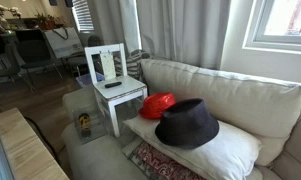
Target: Hang the red and black hats on the backrest of the white chair
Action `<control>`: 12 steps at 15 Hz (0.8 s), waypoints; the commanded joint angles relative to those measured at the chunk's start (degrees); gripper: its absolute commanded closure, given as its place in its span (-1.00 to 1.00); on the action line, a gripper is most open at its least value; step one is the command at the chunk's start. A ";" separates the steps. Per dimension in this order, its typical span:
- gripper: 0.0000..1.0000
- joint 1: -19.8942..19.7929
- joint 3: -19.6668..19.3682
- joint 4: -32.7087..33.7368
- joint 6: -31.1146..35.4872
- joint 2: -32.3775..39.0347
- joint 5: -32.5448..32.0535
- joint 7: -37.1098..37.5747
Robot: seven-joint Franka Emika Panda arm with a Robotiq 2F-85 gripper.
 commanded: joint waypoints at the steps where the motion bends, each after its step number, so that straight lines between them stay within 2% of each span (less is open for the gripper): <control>1: -1.00 -0.23 0.20 0.12 -0.16 0.01 0.10 -0.08; 9: -1.00 -0.23 0.20 0.11 -0.16 0.01 0.10 -0.08; 12: -1.00 -4.68 -1.26 0.20 3.11 8.01 -0.94 4.41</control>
